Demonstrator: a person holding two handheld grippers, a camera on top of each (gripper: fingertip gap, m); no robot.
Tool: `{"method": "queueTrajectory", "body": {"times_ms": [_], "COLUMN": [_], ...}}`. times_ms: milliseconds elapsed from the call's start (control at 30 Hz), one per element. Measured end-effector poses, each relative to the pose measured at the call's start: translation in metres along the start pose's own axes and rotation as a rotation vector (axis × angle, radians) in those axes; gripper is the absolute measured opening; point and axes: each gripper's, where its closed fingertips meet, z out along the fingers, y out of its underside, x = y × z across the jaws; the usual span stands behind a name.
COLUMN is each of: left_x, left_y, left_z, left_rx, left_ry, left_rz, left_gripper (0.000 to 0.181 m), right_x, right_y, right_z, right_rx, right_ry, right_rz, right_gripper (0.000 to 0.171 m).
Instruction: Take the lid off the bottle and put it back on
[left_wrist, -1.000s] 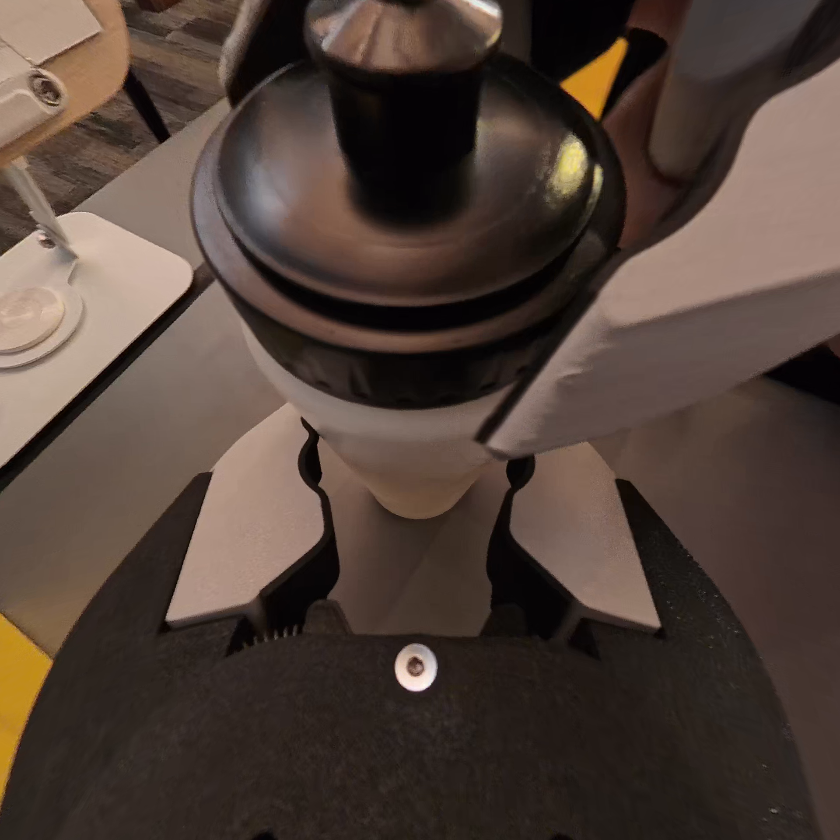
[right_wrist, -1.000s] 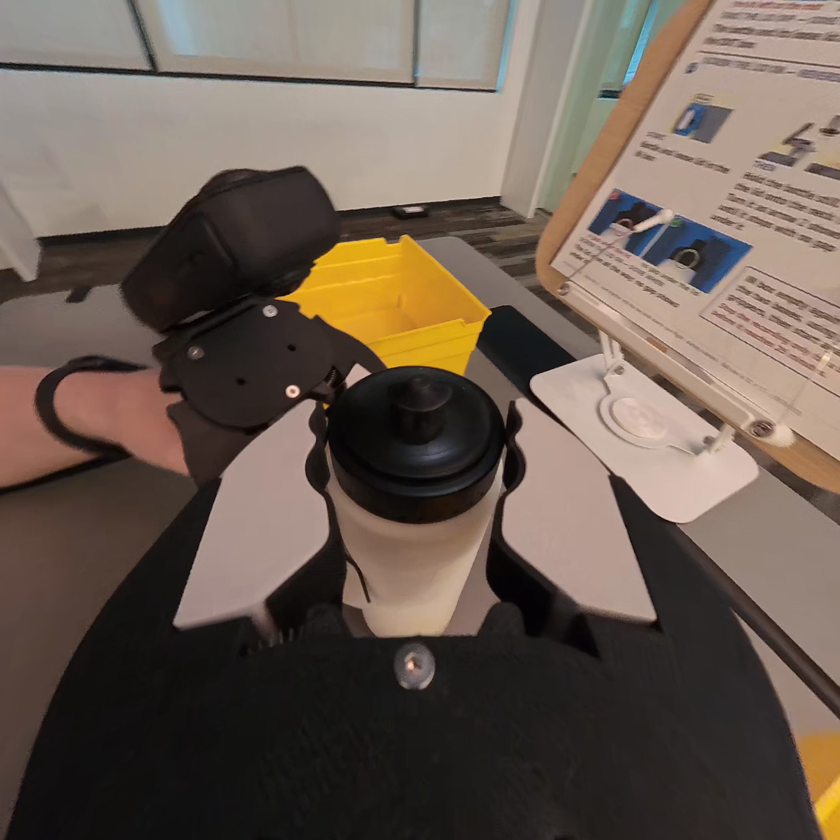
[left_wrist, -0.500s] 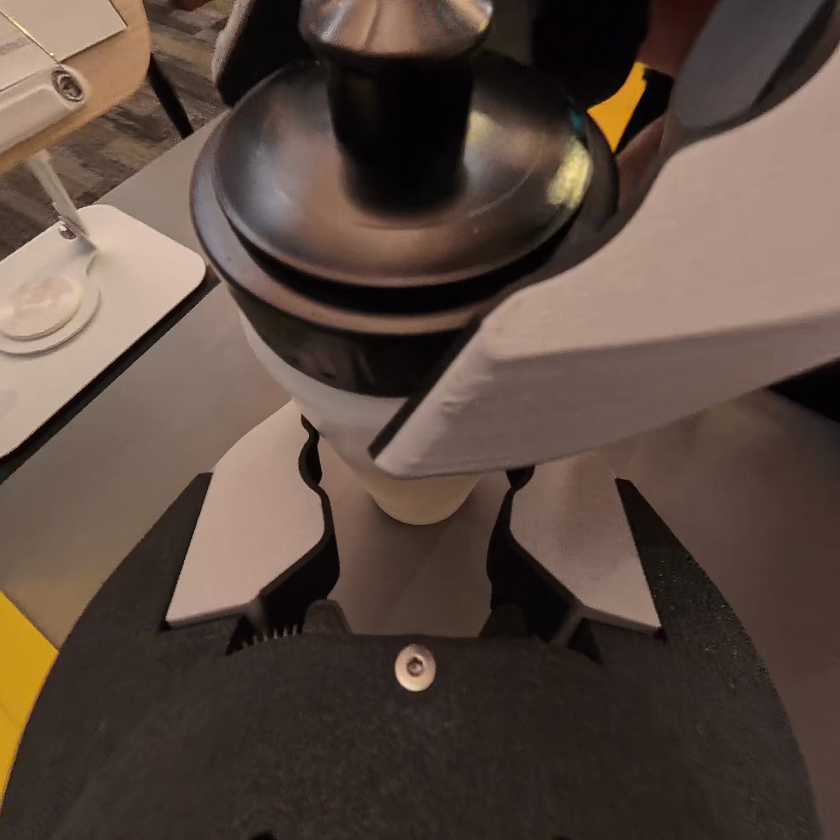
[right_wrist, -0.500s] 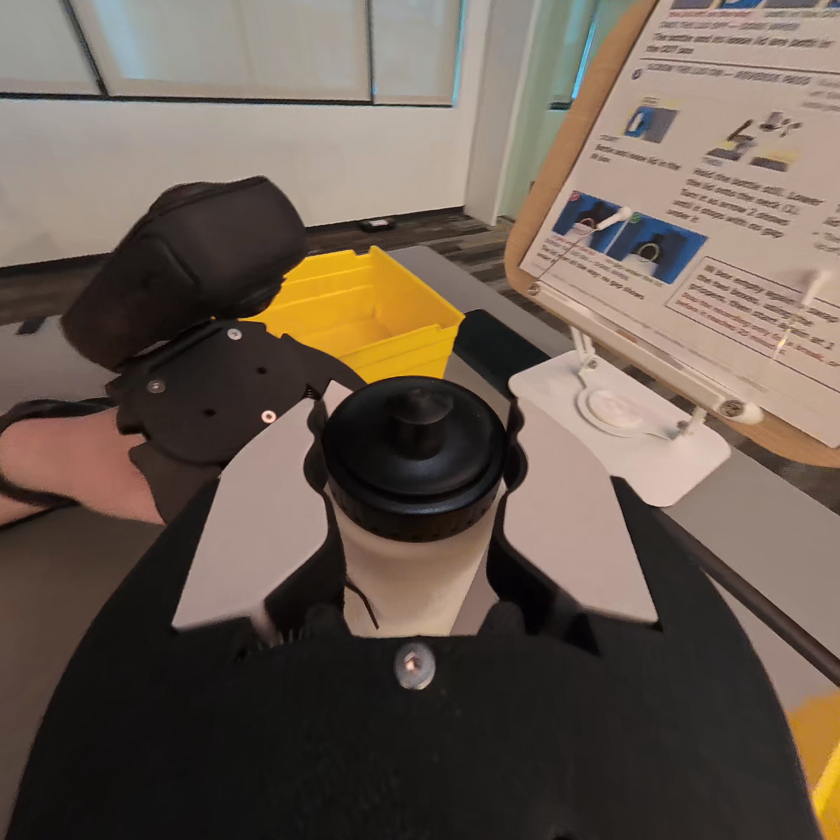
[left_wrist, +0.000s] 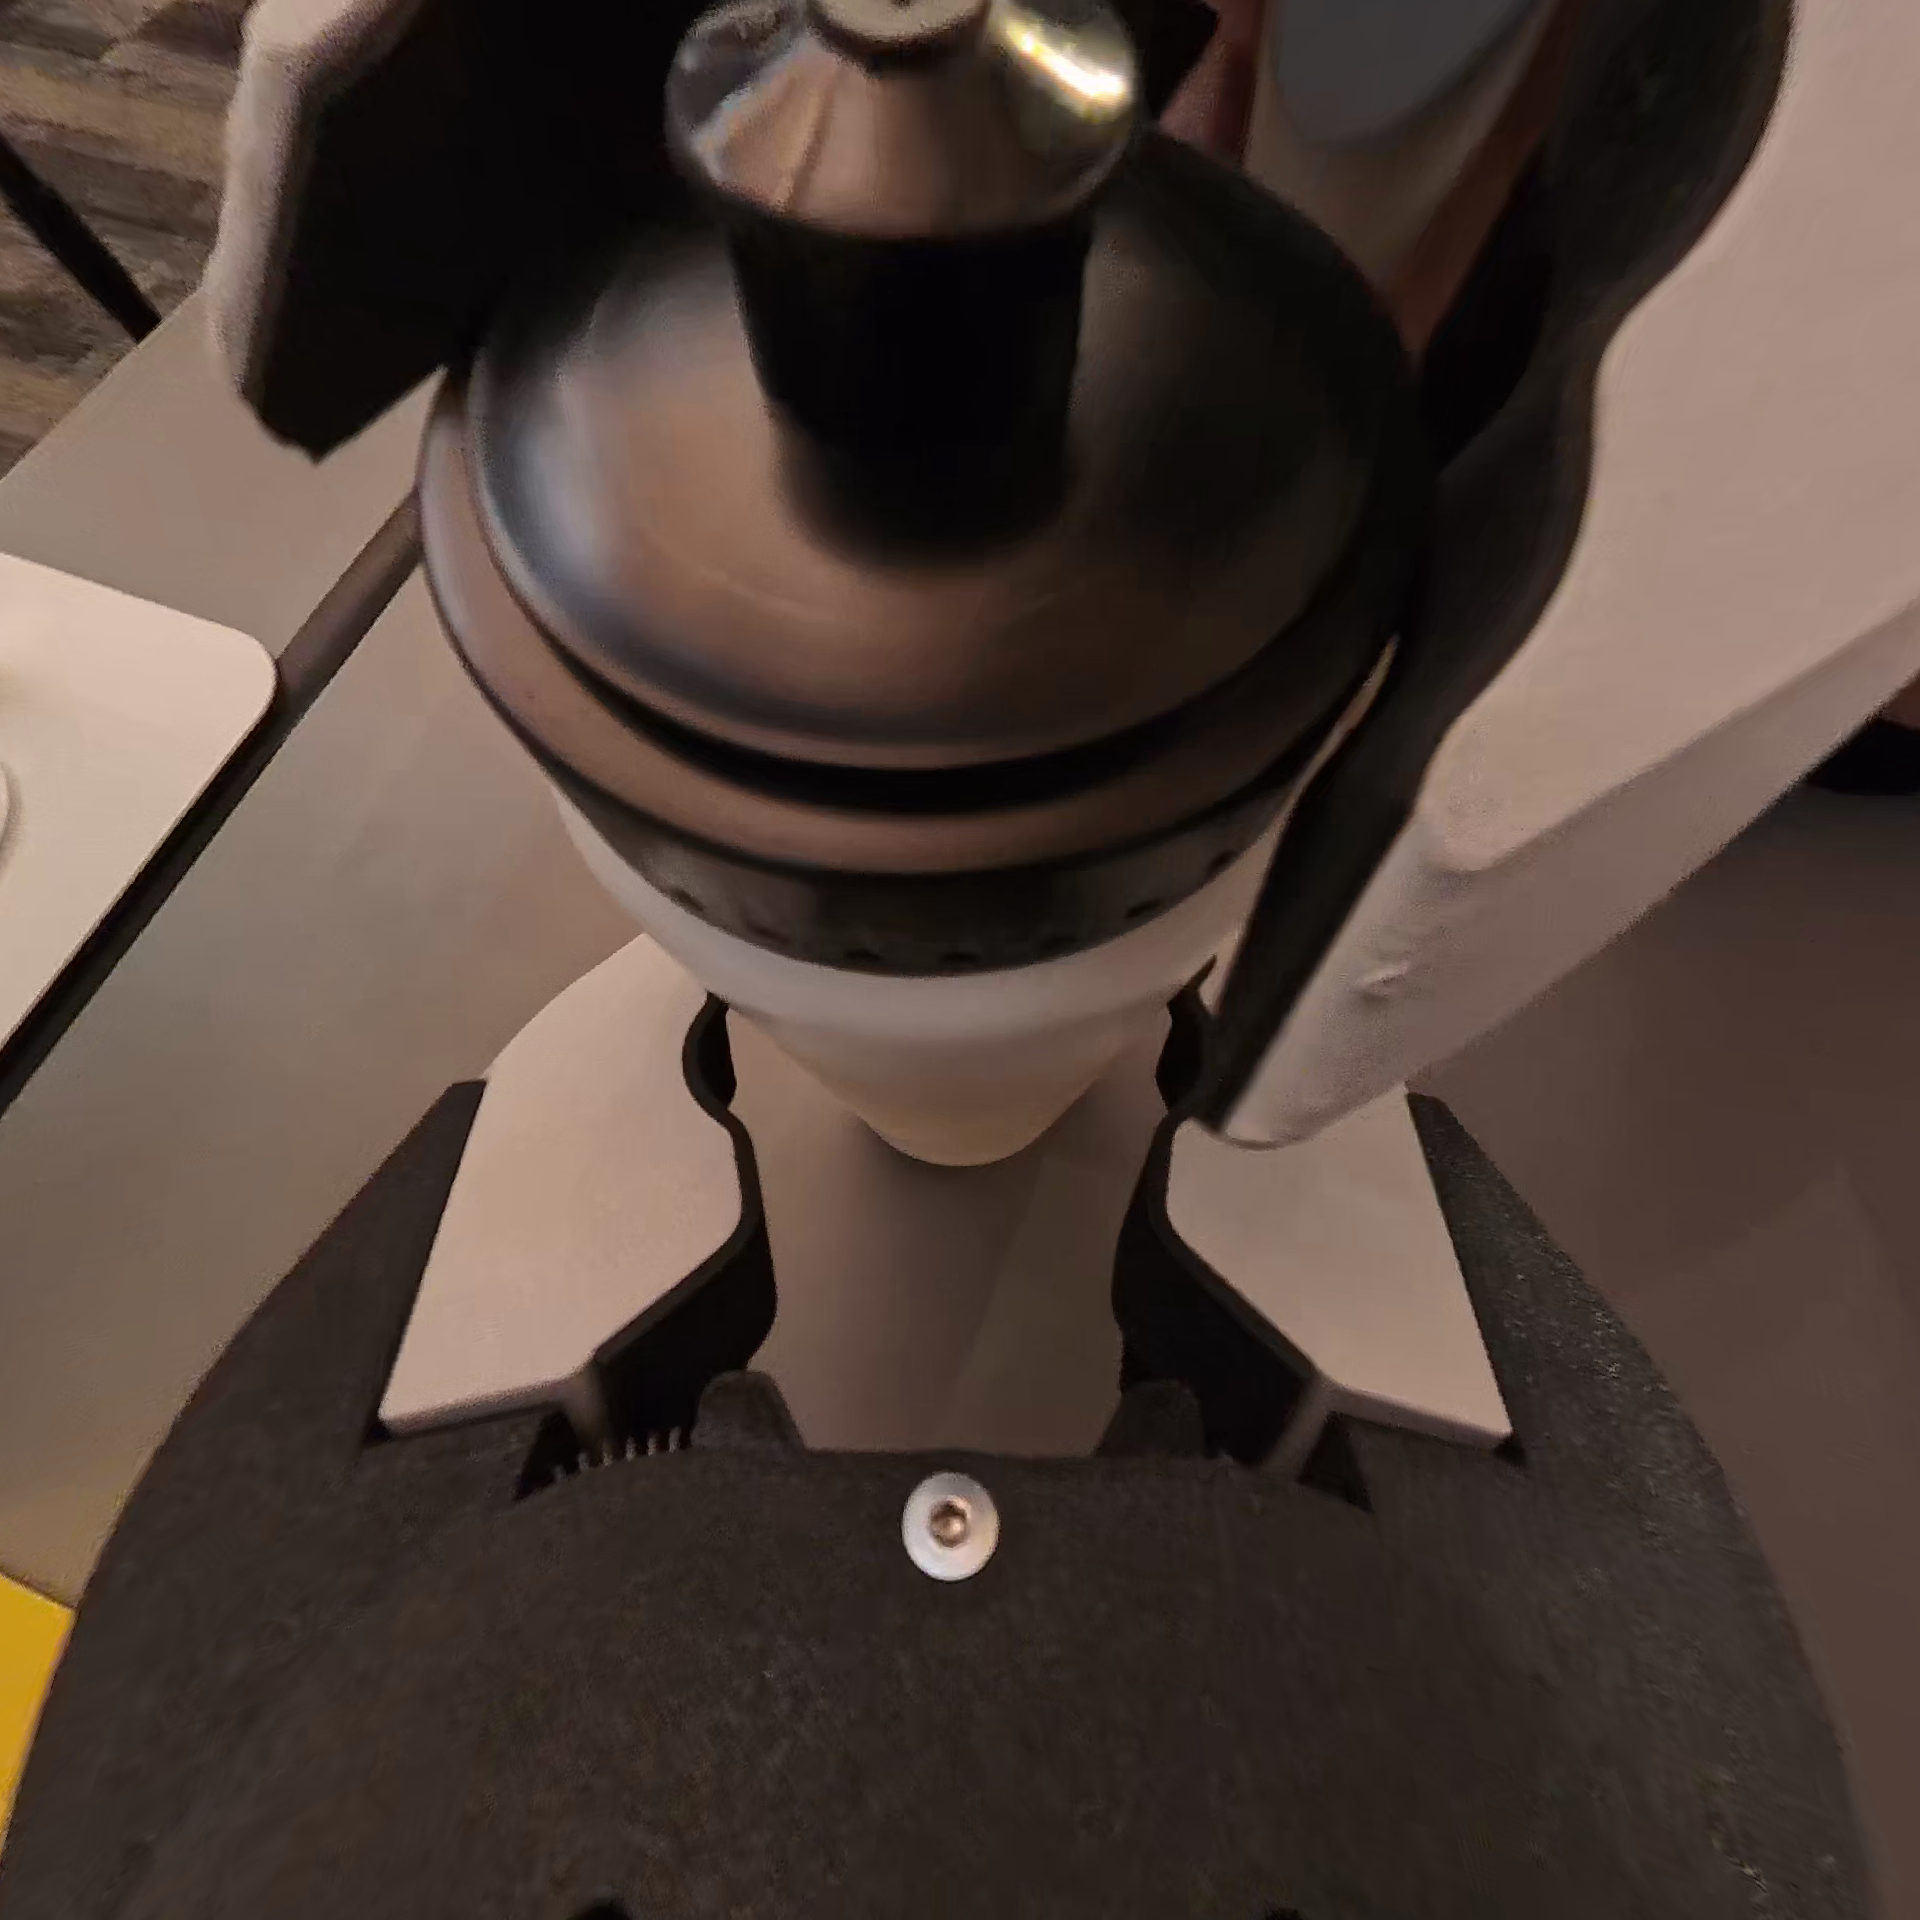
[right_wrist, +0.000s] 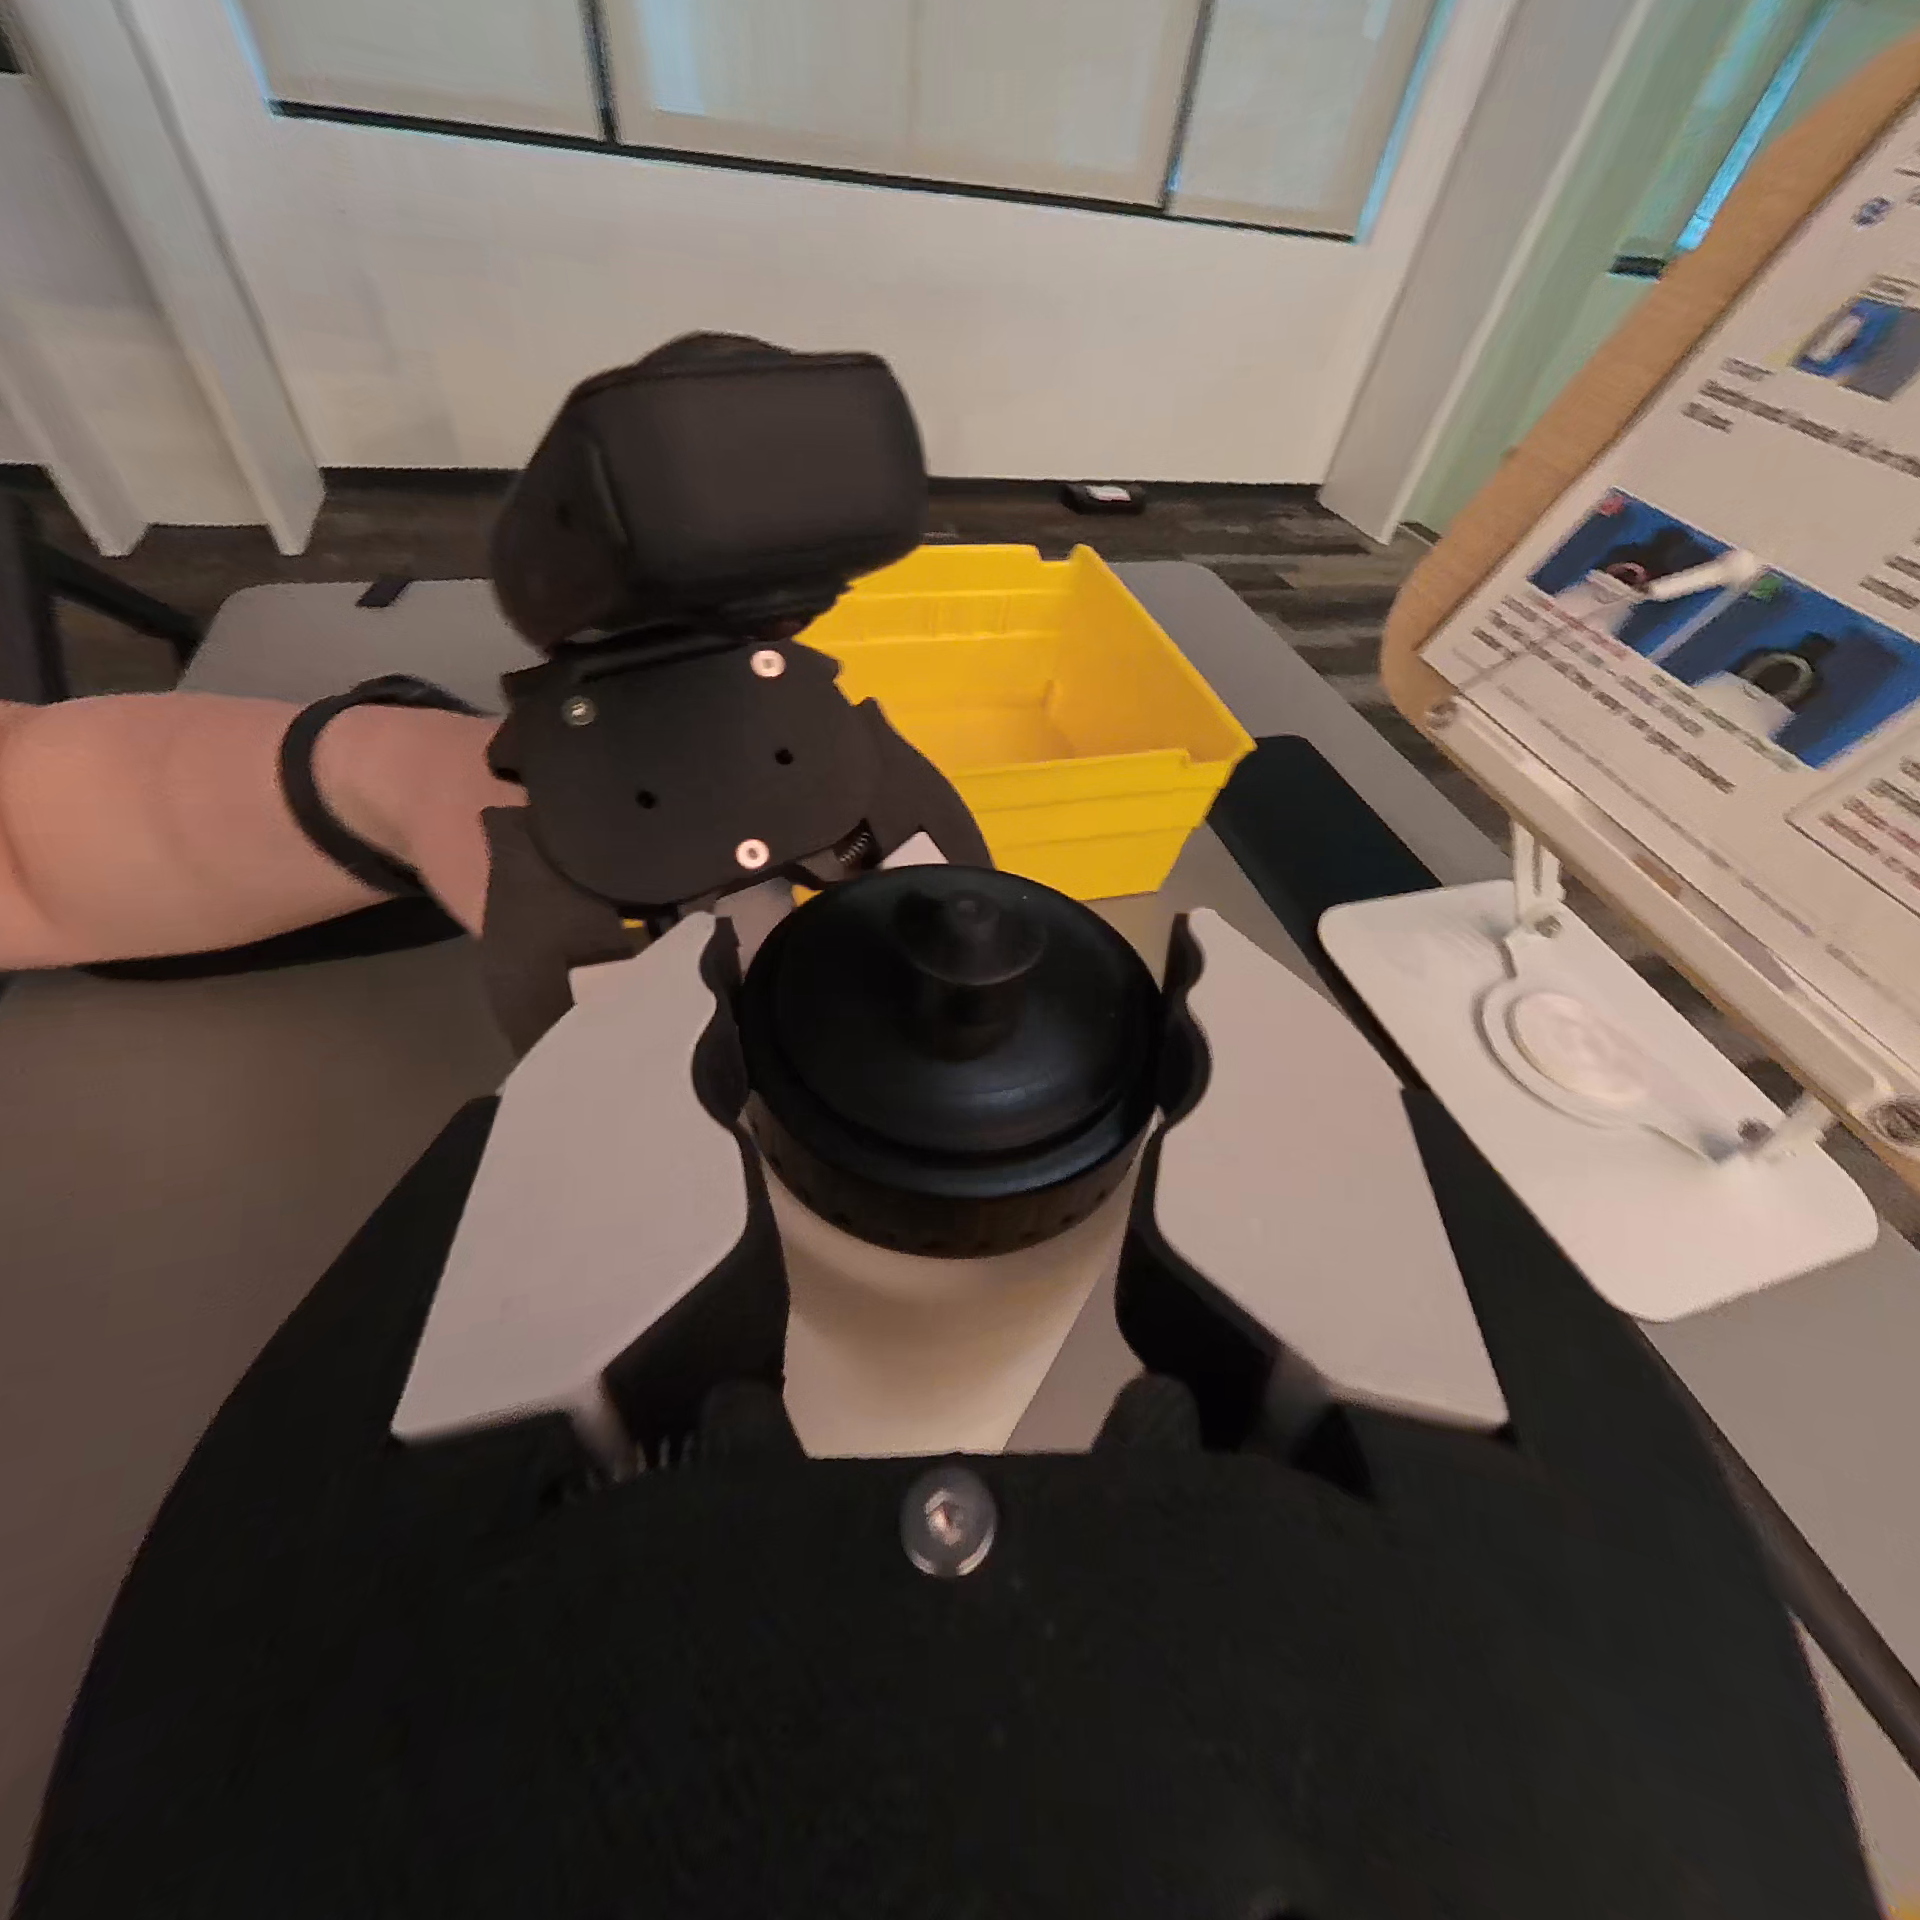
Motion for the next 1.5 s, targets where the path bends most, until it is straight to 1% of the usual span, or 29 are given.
{"method": "queueTrajectory", "body": {"times_ms": [133,200,267,367,467,600,667,833,933,1000,1167,1267,1500], "left_x": [-0.013,-0.016,-0.015,-0.008,0.000,0.005,0.003,-0.014,-0.017,-0.016,-0.004,-0.006,-0.017], "left_y": [-0.003,-0.002,-0.001,-0.001,0.000,0.002,0.003,0.002,0.002,0.003,0.002,0.002,0.001], "left_z": [0.003,0.002,0.001,0.001,0.001,-0.002,-0.003,-0.001,-0.002,-0.002,-0.002,-0.002,-0.001], "left_rx": [0.026,0.021,0.011,0.002,0.005,-0.016,-0.022,-0.012,-0.012,-0.016,-0.015,-0.012,-0.018], "left_ry": [-0.100,-0.136,-0.123,-0.068,-0.007,0.035,0.022,-0.082,-0.092,-0.086,-0.007,-0.008,-0.119], "left_rz": [-0.082,-0.080,-0.062,-0.015,0.001,0.041,0.023,-0.053,-0.075,-0.057,0.003,-0.009,-0.071], "left_gripper": [0.081,0.081,0.081,0.081,0.081,0.081,0.081,0.081,0.081,0.081,0.081,0.081,0.079], "right_x": [0.019,0.022,0.019,0.009,0.003,-0.008,-0.006,0.012,0.017,0.016,0.004,0.006,0.020], "right_y": [0.001,0.001,0.002,0.002,0.008,0.010,0.009,0.009,0.008,0.008,0.007,0.007,0.008], "right_z": [0.004,0.005,0.005,0.002,-0.004,-0.004,-0.002,0.006,0.009,0.009,0.002,0.003,0.006], "right_rx": [-0.004,-0.013,-0.038,-0.056,-0.075,-0.053,-0.046,-0.049,-0.033,-0.046,-0.037,-0.029,-0.019], "right_ry": [0.206,0.267,0.247,0.117,0.008,-0.102,-0.079,0.096,0.172,0.157,0.002,0.013,0.151], "right_rz": [0.074,0.071,0.039,-0.014,-0.031,-0.007,-0.003,0.063,0.086,0.056,0.017,0.039,0.090], "right_gripper": [0.079,0.079,0.079,0.079,0.079,0.079,0.079,0.079,0.079,0.079,0.080,0.080,0.079]}}
